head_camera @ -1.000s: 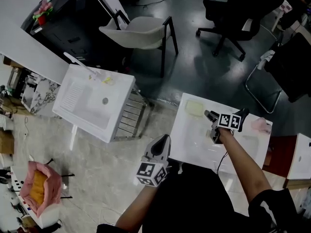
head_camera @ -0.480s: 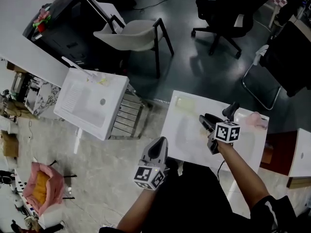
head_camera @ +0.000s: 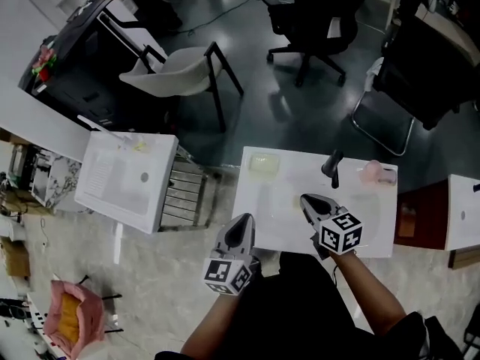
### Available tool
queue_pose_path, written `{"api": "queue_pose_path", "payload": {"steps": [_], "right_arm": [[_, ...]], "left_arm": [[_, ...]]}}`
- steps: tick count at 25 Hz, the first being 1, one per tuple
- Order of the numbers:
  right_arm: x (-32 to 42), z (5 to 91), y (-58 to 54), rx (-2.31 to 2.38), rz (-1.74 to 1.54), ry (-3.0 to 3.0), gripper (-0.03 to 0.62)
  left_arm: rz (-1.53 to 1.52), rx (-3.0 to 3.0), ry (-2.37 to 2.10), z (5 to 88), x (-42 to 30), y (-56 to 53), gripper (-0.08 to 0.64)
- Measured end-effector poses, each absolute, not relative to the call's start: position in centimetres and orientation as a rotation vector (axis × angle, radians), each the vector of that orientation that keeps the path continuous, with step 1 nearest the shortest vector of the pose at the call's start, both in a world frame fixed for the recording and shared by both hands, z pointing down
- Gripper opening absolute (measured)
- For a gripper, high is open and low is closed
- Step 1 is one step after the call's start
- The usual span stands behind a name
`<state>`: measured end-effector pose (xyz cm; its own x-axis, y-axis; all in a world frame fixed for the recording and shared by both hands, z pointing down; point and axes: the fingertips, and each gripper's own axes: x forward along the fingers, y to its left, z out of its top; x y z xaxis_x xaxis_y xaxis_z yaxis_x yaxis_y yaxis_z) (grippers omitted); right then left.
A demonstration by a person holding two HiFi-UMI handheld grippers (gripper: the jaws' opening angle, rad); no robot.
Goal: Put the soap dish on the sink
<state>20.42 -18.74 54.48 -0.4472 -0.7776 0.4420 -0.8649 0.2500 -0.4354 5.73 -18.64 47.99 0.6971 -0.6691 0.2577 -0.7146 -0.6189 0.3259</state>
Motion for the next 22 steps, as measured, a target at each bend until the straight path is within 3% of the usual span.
{"api": "queue_pose_path", "payload": {"steps": [8,22], "right_arm": [[20.7,49.1,-16.6,1.83,0.785,-2.334,0.005],[19.0,43.7,-14.5,2.197,0.508,-1.956,-0.001]], "left_arm": [[0.179,2.668,-0.881,44.9,6.8,-19.9,0.02],[0.12,2.734,-0.802,41.2,-2.1,-24.0,0.02]]}}
